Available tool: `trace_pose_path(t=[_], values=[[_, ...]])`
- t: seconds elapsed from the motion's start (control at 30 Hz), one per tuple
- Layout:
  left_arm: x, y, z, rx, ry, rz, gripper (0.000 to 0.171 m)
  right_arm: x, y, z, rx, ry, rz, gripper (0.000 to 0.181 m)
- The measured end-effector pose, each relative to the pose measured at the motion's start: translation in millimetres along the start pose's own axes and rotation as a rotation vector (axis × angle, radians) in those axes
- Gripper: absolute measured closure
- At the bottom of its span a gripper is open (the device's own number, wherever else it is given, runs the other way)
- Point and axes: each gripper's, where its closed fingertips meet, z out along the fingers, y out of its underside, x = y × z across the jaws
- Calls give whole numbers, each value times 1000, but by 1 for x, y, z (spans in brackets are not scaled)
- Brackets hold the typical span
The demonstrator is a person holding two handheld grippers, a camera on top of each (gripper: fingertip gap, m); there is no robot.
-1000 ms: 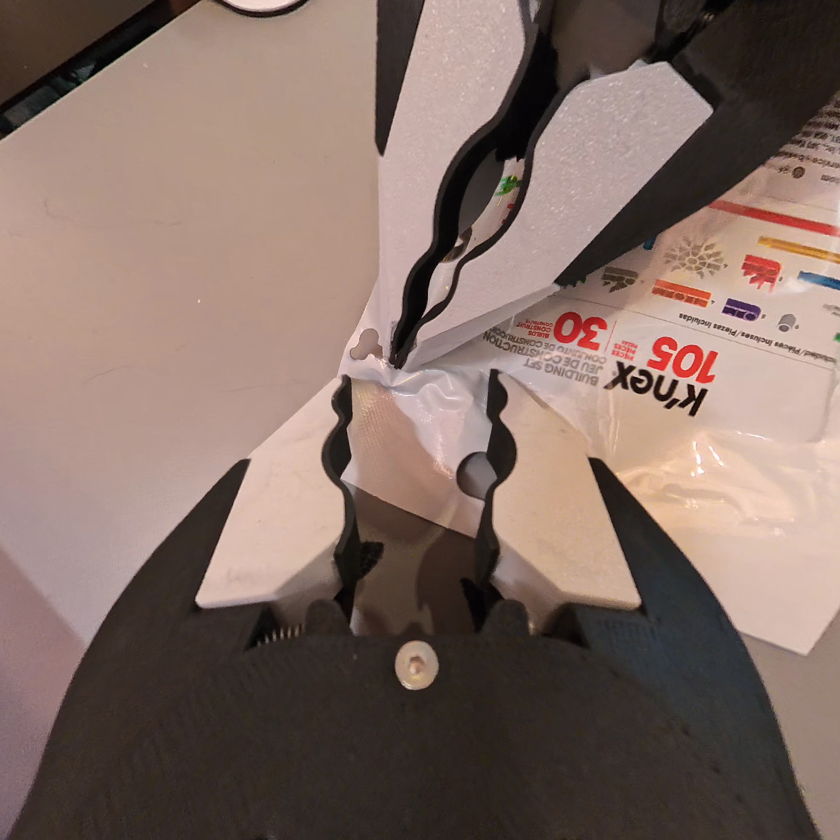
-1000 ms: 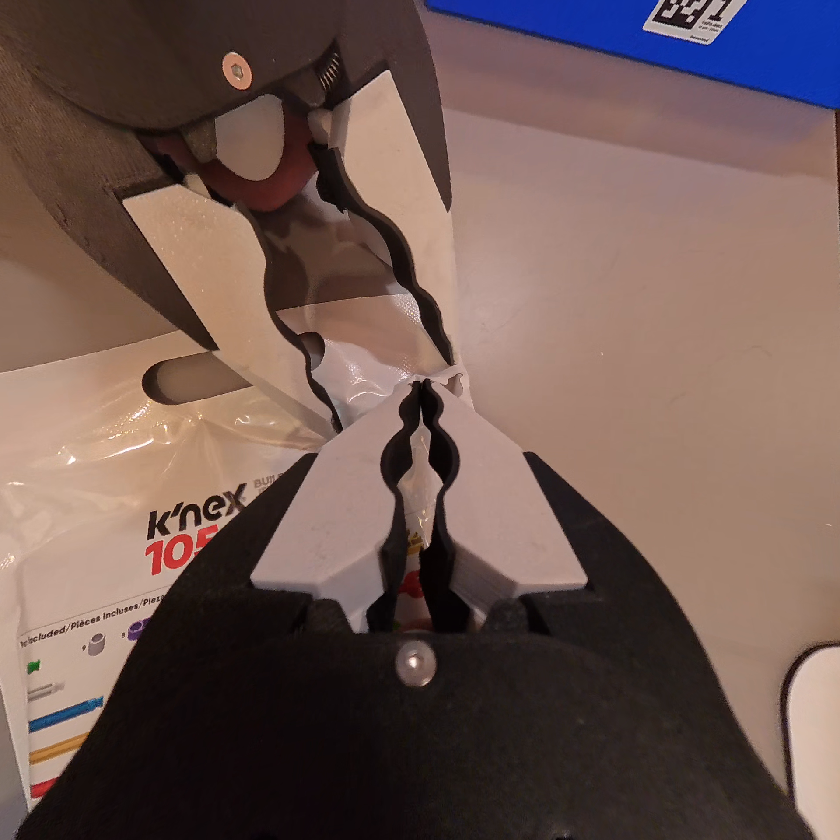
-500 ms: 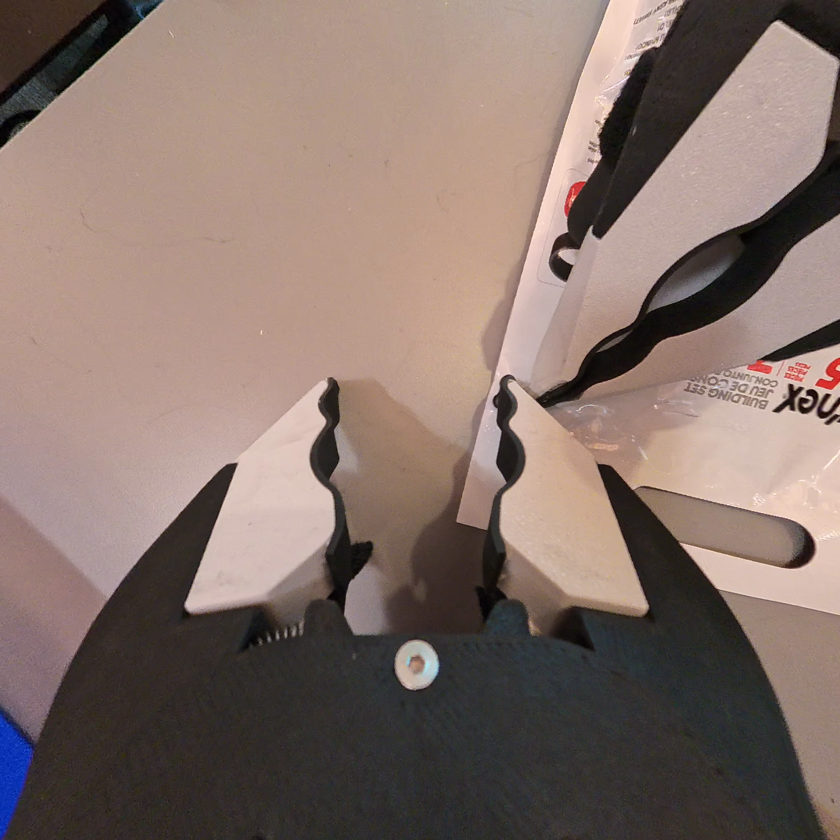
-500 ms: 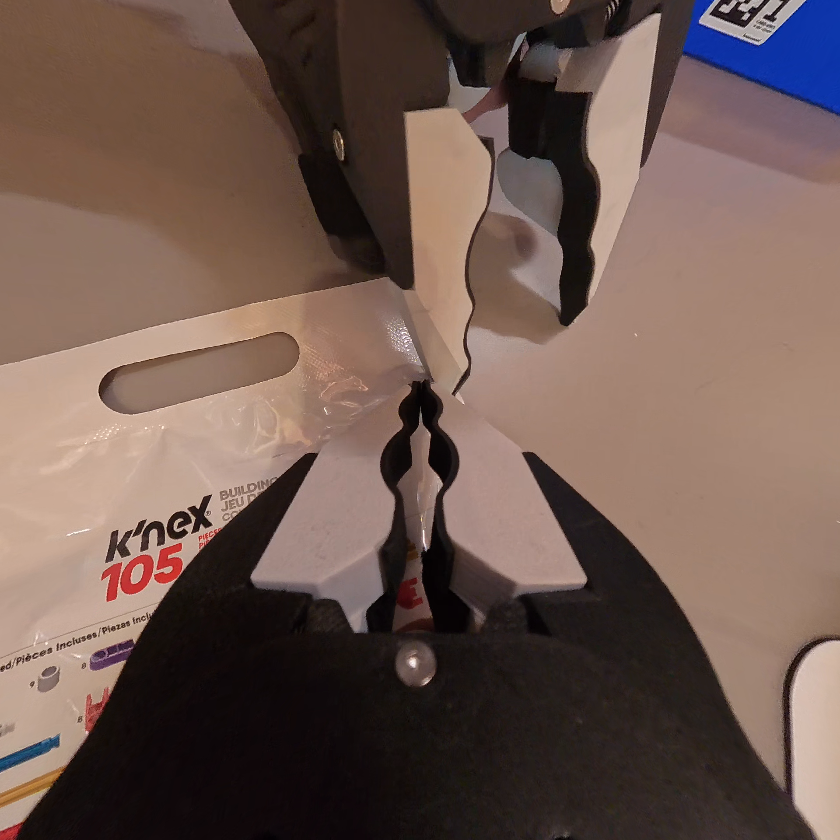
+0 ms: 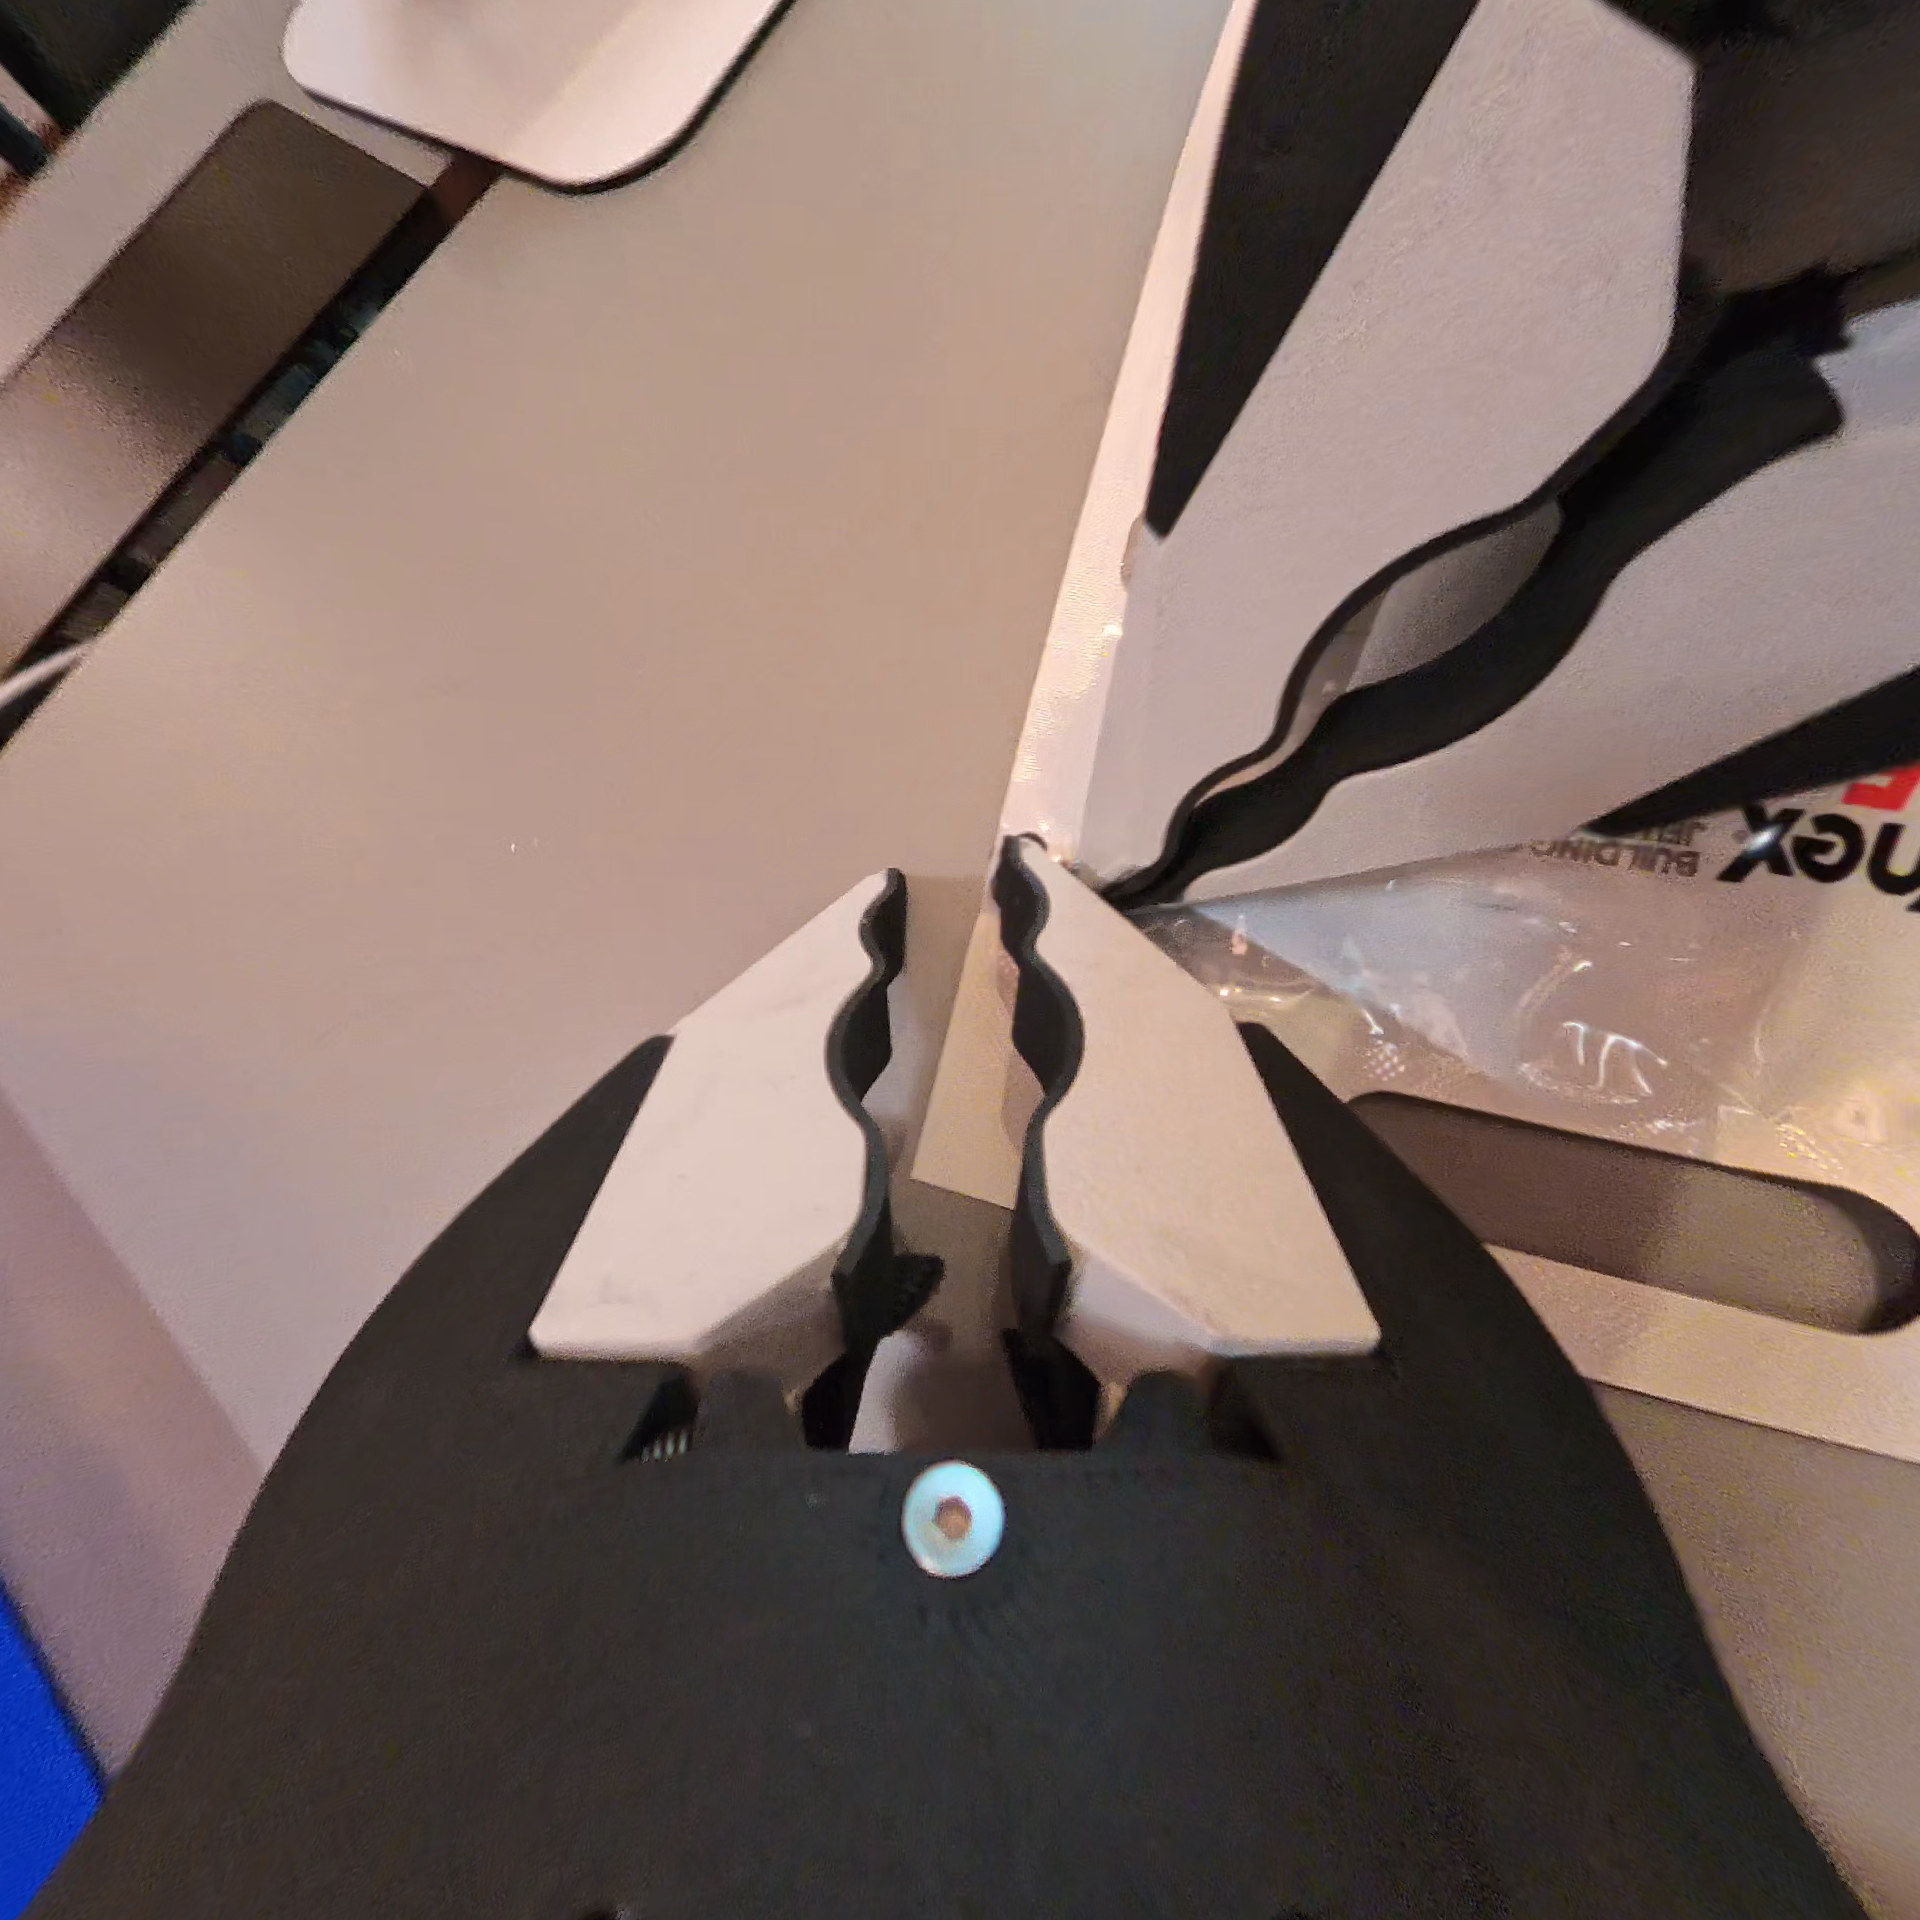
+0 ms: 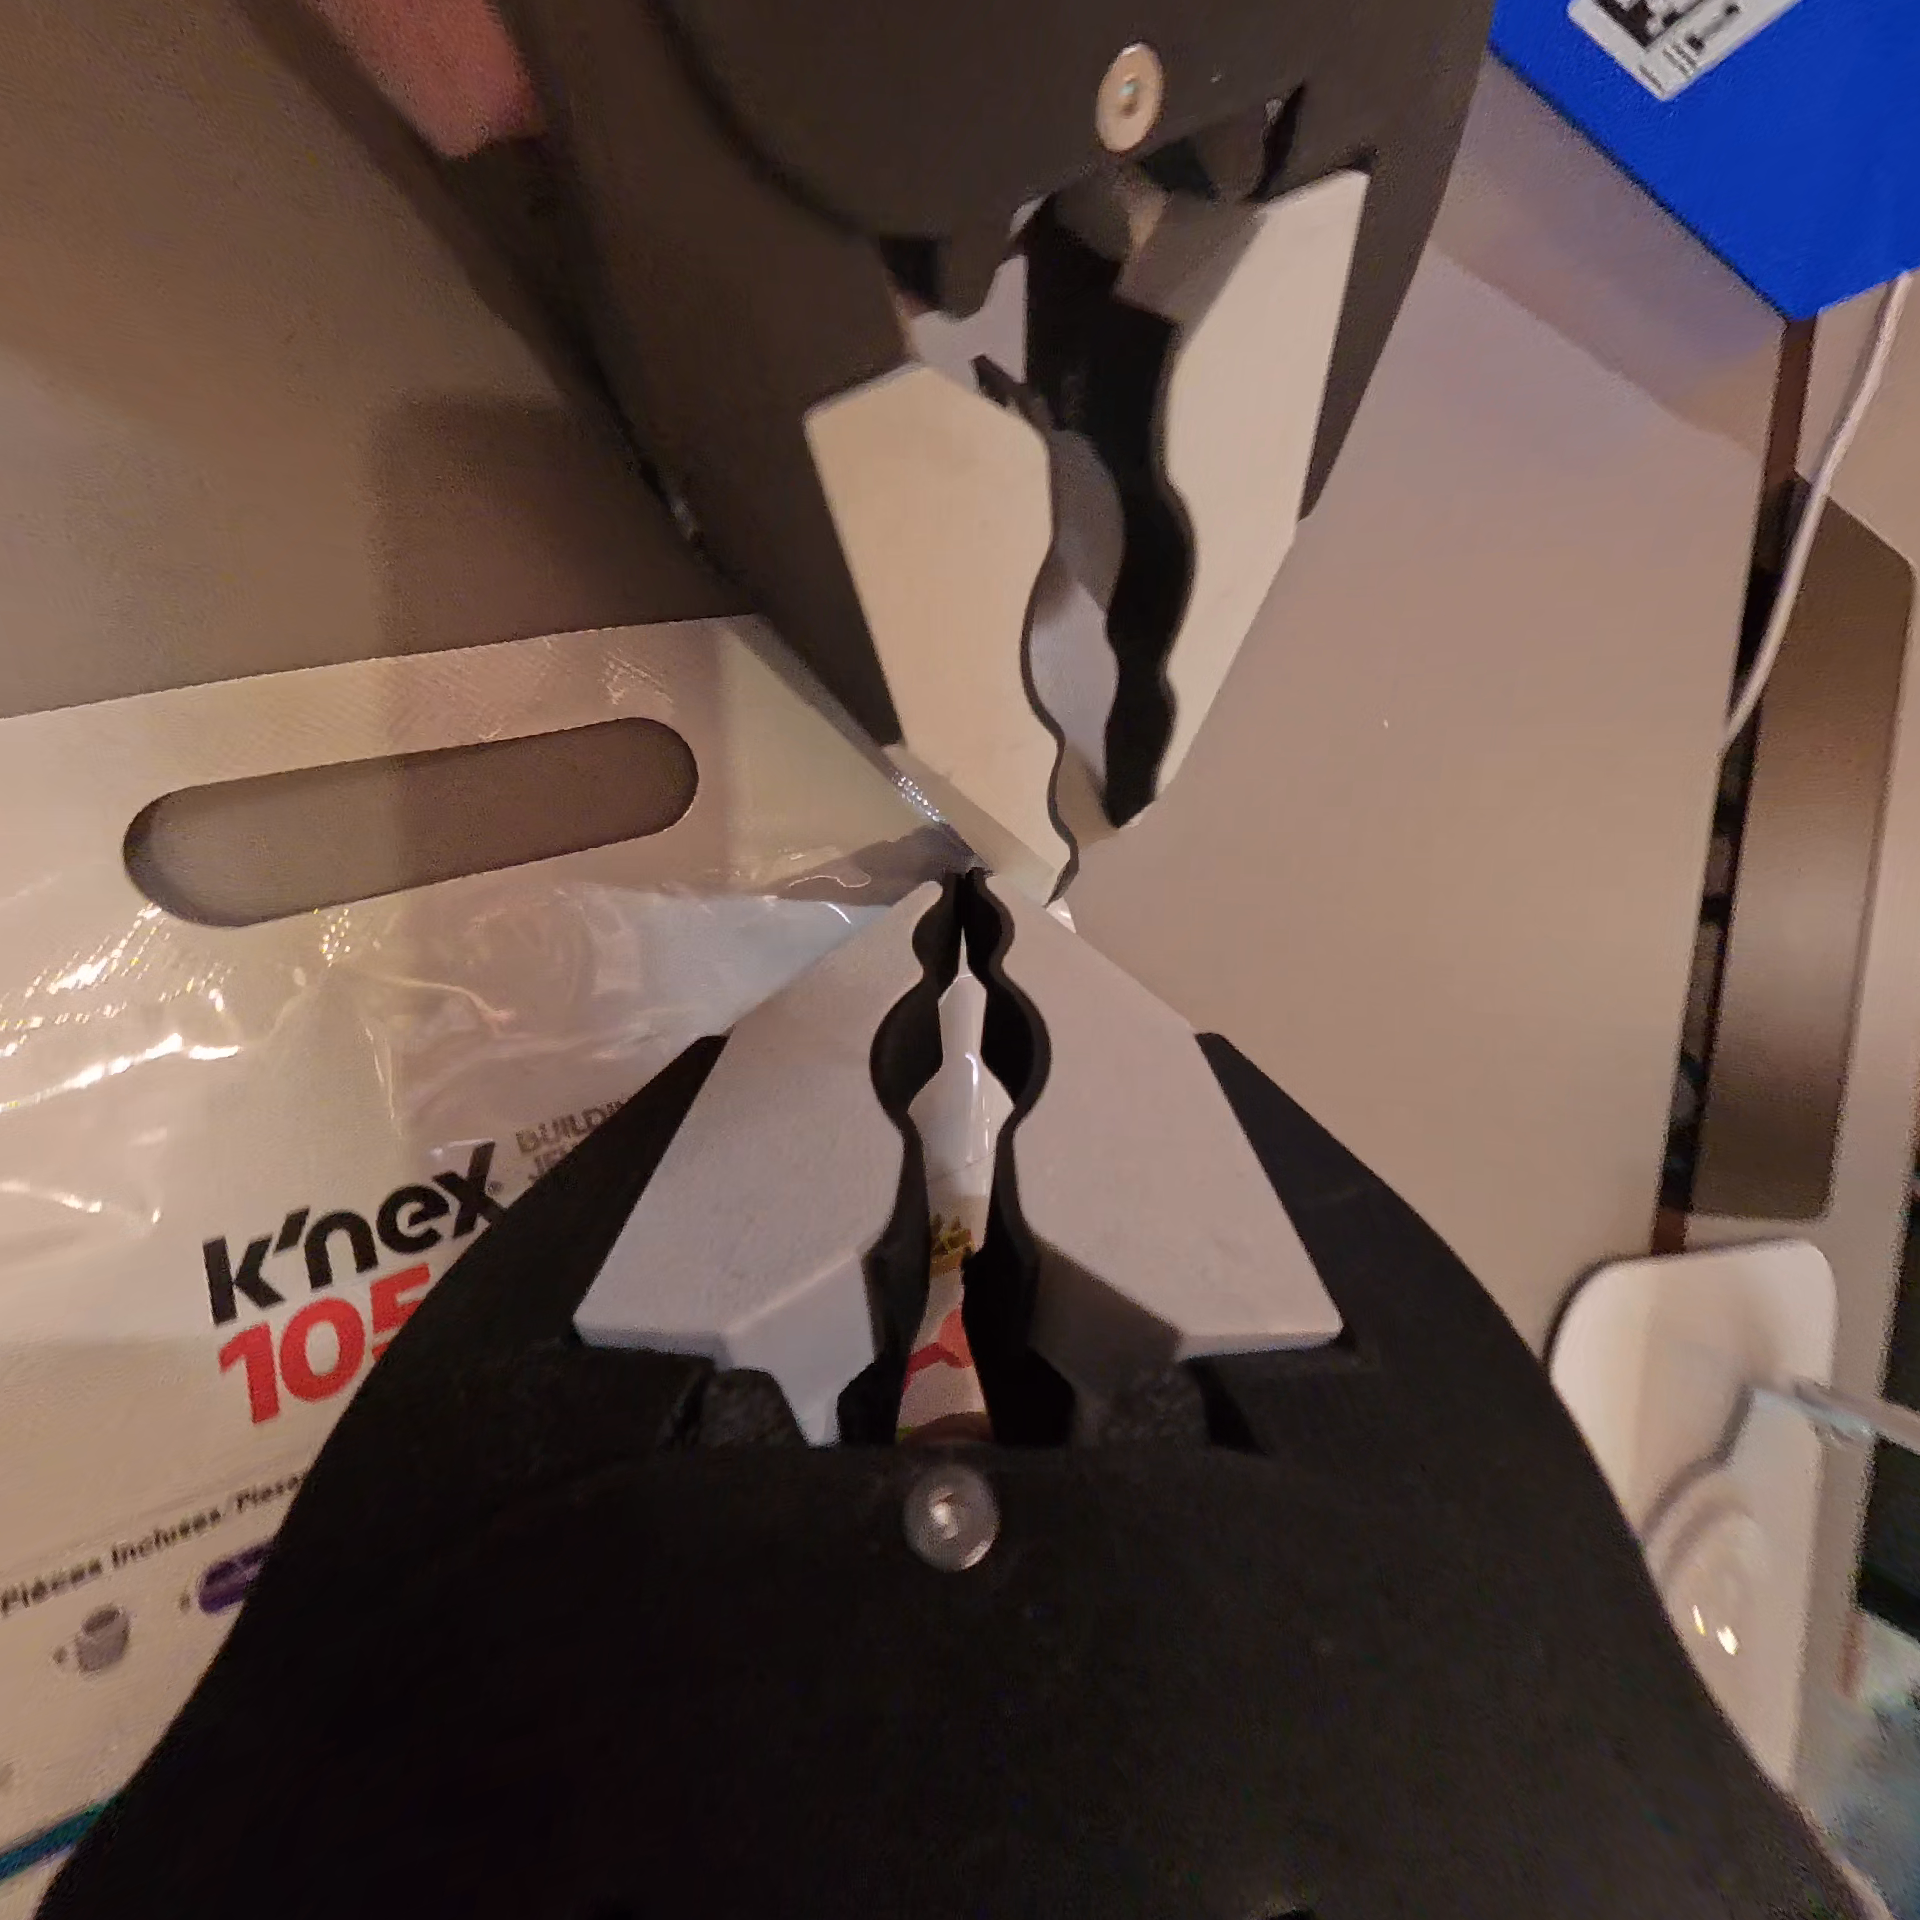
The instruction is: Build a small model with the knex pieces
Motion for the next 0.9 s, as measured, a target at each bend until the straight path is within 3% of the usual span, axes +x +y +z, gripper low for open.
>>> trace_pose_path(t=[0.13,0.33,0.4,0.47,0.63,0.77,0.9], values=[[5,-3,1,0,-77,69,168,-1,3,-1,-63,131,-15,181],[6,-3,2,2,-139,145,171,-7,1,-5,-58,200,-39,181],[-4,-3,5,-19,-202,139,171,-42,-21,-6,41,96,-70,181],[-9,-4,7,-23,-214,120,171,-56,-29,-8,35,137,-101,181],[-8,-4,7,-5,-116,5,171,-27,-24,-34,150,101,163,181],[-7,-4,6,10,-9,-115,171,4,-5,-32,113,30,359,180],[-6,-4,5,18,78,-205,170,11,-3,-20,100,-141,470,155]])
